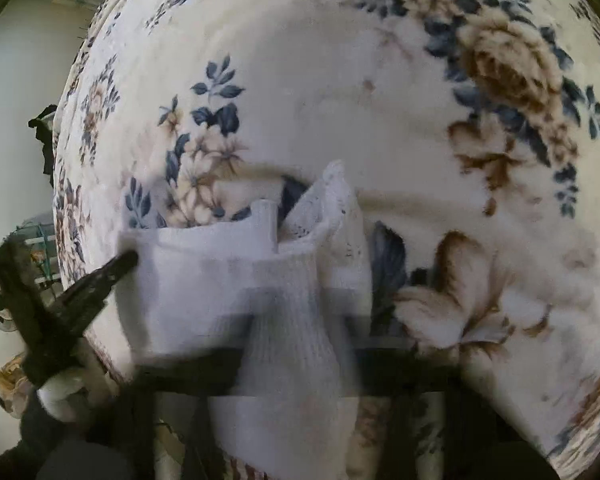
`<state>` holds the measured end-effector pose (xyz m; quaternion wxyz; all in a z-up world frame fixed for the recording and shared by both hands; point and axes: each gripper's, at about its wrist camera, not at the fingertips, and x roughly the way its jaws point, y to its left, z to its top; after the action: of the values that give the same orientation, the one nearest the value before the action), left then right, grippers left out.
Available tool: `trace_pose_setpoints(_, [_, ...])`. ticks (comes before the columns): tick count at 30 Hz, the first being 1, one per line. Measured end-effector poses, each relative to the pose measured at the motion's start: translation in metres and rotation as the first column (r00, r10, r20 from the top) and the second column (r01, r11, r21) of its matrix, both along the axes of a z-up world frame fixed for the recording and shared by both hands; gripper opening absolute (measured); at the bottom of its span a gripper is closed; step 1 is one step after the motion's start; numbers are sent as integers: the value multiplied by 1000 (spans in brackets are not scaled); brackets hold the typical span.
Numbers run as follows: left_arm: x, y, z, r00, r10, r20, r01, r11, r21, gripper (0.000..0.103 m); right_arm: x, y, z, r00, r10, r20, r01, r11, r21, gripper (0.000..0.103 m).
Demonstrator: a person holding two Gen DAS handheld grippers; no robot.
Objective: Fold small clothes
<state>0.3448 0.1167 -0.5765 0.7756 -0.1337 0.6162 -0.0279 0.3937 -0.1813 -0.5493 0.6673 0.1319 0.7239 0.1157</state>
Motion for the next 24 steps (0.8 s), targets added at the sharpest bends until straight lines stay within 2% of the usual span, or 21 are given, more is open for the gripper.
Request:
trace_pose_setpoints(2, [2, 3, 6, 1000, 23, 13, -23, 999, -32, 7, 1, -12, 13, 994, -80, 69, 82, 996, -28, 4])
trace_pose_setpoints(4, [4, 10, 10, 999, 46, 22, -45, 997, -64, 6, 2, -18, 20, 985, -139, 101, 143, 989, -27, 3])
trace_pose_setpoints(7, [13, 17, 5, 997, 77, 11, -75, 993, -88, 6, 10, -26, 17, 978, -186, 92, 190, 981, -30, 3])
trace_pose_setpoints(9, [22, 21, -14, 996, 88, -33, -90, 992, -93, 6, 19, -19, 8, 983, -157, 92, 162, 985, -59, 3])
trace_pose_setpoints(12, [26, 32, -44, 988, 119, -103, -129, 987, -99, 6, 30, -2, -25, 993, -110, 48, 115, 986, -119, 3])
trace_pose_setpoints(16, [17, 33, -34, 990, 92, -108, -103, 989, -103, 10, 32, 11, -38, 999, -37, 9, 38, 989, -144, 4])
trace_pose_setpoints(17, [14, 33, -30, 989, 91, -115, -104, 988, -111, 14, 30, 13, -39, 1000, -27, -13, 25, 991, -128, 5])
trace_pose_setpoints(19, [-1, 37, -19, 989, 94, -115, -110, 983, -146, 28, 22, 9, -33, 998, -41, -47, 38, 997, -66, 8])
trace_pose_setpoints(20, [-9, 39, -15, 988, 100, -115, -118, 980, -161, 41, 17, 6, -28, 998, -46, -51, 43, 998, -43, 11])
trace_pose_setpoints(21, [-24, 43, -9, 988, 107, -113, -127, 976, -179, 51, 8, 0, -21, 997, -54, -54, 53, 998, -15, 22])
trace_pose_setpoints(22, [-37, 45, -4, 987, 114, -110, -134, 972, -194, 51, -3, -6, -14, 996, -64, -55, 64, 998, 10, 33])
trace_pose_setpoints(23, [-50, 47, -1, 986, 120, -114, -142, 968, -208, 51, -16, -14, -7, 995, -78, -58, 81, 996, 39, 52])
trace_pose_setpoints(24, [-66, 49, 1, 984, 123, -126, -149, 963, -224, 51, -36, -23, -1, 993, -99, -69, 104, 992, 74, 56])
